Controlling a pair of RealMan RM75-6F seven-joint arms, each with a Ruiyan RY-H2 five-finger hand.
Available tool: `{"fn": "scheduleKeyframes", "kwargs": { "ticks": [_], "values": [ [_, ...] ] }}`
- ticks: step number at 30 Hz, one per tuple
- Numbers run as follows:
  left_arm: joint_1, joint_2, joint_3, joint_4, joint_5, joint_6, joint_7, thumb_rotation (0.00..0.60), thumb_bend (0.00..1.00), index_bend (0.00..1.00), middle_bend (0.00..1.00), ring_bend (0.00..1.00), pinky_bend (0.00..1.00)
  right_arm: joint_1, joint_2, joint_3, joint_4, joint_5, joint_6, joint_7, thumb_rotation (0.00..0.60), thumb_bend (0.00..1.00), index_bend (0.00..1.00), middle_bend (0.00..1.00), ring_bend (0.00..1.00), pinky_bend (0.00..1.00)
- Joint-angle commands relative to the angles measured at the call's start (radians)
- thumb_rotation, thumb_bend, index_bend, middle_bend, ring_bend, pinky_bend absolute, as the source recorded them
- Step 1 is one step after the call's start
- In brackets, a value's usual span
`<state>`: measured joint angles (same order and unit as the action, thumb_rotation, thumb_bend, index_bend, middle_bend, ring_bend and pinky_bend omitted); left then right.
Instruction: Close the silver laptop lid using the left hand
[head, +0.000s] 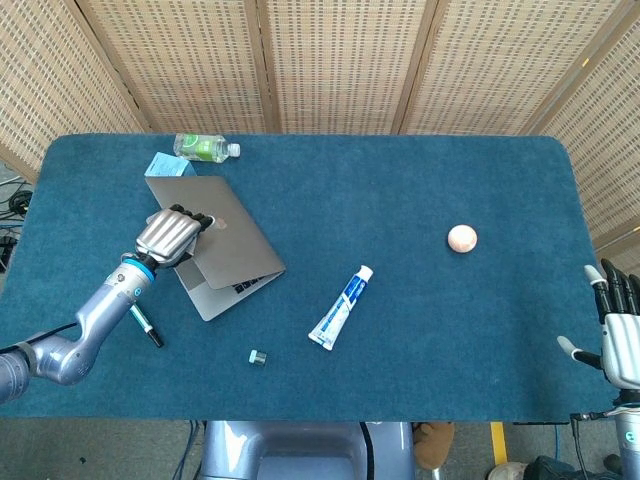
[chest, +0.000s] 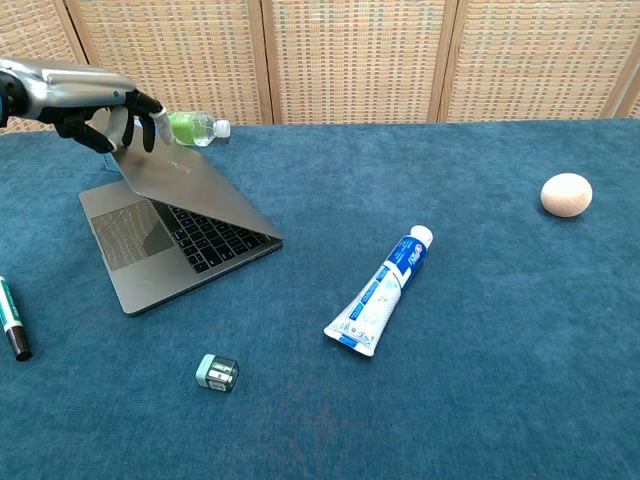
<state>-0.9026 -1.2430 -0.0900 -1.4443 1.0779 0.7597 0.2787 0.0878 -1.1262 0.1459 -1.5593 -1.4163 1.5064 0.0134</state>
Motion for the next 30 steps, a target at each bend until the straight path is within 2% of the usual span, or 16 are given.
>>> {"fn": "scheduleKeyframes", "kwargs": {
  "ticks": [1,12,30],
  "values": [
    [0.007,-0.011,0.006,0.014,0.011,-0.003,-0.012,0.6,1.0,0.28,0.37,0.38,0.26,0.0,0.001,0.001,0.0,0.001,-0.002,0.003,0.6,0.0,0.0,0.0,0.0,0.0],
    [0.049,-0.057,0.033,0.075,0.063,-0.002,-0.077,0.6,1.0,0.28,0.37,0.38,0.26,0.0,0.004,0.0,0.001,0.001,-0.005,0.013,0.6,0.0,0.0,0.0,0.0,0.0],
    [0.087,-0.139,0.039,0.204,0.126,-0.03,-0.206,0.6,1.0,0.28,0.37,0.38,0.26,0.001,0.002,-0.004,-0.002,-0.003,-0.006,0.001,0.6,0.0,0.0,0.0,0.0,0.0]
  ]
}}
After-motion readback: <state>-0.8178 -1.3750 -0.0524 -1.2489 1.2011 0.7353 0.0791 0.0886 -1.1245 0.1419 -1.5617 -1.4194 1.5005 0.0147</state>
